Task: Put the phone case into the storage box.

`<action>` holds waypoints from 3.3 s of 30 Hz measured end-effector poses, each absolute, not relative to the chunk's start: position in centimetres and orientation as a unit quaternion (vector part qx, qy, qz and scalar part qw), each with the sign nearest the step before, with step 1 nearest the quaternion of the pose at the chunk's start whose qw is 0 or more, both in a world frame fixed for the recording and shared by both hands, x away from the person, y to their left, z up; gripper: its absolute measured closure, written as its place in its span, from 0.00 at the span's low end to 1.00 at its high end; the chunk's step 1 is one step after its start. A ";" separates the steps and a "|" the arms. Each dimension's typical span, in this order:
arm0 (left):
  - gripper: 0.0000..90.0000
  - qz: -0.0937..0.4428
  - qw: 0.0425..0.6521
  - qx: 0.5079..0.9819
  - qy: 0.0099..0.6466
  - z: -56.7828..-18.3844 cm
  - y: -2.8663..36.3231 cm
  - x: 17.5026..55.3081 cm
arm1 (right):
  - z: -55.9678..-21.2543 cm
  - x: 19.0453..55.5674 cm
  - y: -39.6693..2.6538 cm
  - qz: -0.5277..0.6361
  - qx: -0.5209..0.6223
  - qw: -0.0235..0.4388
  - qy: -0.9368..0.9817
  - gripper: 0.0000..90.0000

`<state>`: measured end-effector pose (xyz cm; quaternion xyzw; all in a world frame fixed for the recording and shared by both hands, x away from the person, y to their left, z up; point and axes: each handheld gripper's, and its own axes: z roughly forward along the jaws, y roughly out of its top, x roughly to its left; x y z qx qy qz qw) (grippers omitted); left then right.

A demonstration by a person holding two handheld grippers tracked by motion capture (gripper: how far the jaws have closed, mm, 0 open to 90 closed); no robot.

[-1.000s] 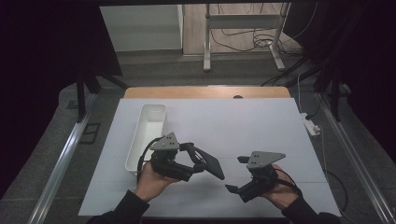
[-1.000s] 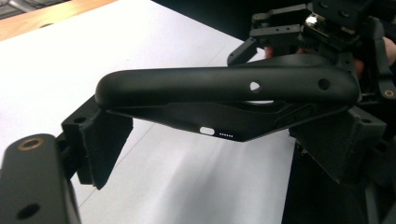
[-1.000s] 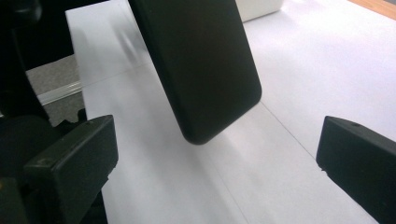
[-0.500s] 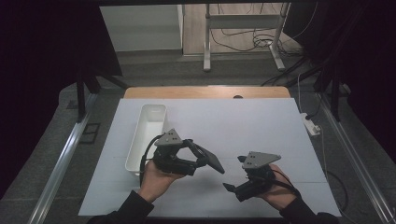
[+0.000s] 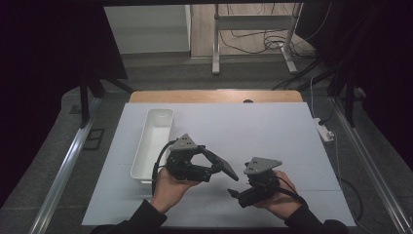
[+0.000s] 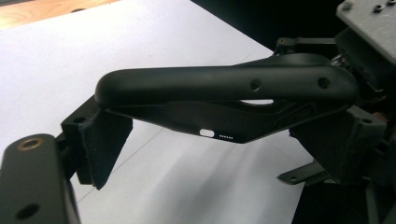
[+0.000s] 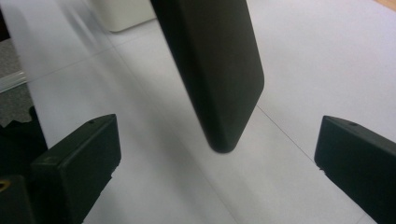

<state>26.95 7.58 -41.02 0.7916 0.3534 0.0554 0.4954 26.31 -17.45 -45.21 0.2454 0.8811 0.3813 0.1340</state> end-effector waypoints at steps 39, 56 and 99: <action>0.13 0.017 0.502 0.778 0.377 -41.5 6.0 26.8 | -46.2 25.1 -15.6 0.338 0.173 0.278 0.882 0.93; 0.01 0.038 0.501 0.792 0.347 -41.7 6.9 27.1 | -45.6 25.8 -16.7 0.361 0.200 0.238 0.879 0.94; 0.58 0.053 0.532 0.802 0.268 -40.3 10.6 26.3 | -45.0 25.7 -18.7 0.435 0.193 0.088 0.875 0.94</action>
